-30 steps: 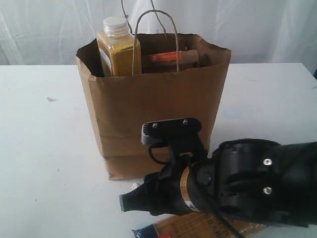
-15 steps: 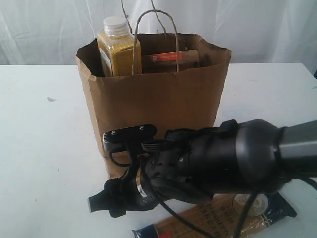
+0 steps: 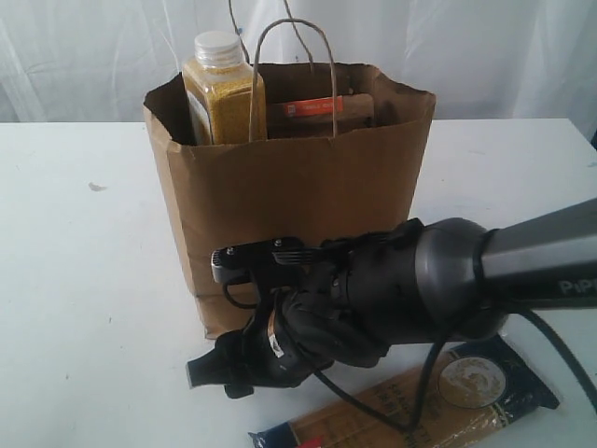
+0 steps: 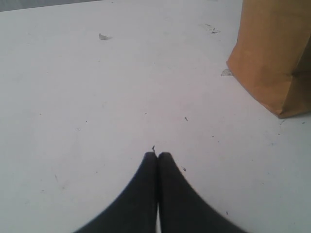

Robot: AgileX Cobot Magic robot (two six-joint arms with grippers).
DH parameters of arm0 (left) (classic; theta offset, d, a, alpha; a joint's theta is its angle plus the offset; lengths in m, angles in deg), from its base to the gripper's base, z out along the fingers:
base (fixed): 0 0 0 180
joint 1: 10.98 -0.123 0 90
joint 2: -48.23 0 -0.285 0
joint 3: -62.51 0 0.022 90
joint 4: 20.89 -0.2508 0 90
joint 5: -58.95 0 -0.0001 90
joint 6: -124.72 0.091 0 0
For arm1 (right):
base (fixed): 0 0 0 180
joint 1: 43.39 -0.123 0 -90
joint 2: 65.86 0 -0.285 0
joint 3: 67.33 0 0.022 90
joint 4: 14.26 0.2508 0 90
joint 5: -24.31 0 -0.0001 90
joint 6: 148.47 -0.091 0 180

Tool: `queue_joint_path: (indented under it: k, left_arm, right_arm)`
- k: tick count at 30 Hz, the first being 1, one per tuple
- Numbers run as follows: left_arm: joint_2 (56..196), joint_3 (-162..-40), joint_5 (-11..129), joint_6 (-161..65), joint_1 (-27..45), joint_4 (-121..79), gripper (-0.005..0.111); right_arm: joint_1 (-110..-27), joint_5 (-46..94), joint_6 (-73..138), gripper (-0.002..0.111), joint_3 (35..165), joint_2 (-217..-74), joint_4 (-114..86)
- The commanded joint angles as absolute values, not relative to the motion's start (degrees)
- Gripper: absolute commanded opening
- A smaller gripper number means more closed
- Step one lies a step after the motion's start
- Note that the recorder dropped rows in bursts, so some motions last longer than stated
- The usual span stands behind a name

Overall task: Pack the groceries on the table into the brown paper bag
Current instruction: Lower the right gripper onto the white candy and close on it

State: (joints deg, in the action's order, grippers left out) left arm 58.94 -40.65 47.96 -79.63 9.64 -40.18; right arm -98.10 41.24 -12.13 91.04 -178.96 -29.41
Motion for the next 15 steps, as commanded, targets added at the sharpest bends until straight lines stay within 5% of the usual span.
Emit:
queue_joint_path:
  k: [1,10,15]
  left_arm:
    - [58.73,-40.27,47.94,-79.45,9.55,-40.14,0.0]
    - [58.73,-40.27,47.94,-79.45,9.55,-40.14,0.0]
    - [58.73,-40.27,47.94,-79.45,9.55,-40.14,0.0]
  right_arm:
    - [-97.63,39.42,-11.55,0.059,91.62,-180.31,-29.32]
    - [-97.37,41.41,-11.55,0.059,95.0,-184.66,-29.32]
    - [-97.38,43.88,-12.04,0.046,95.29,-185.14,-29.32]
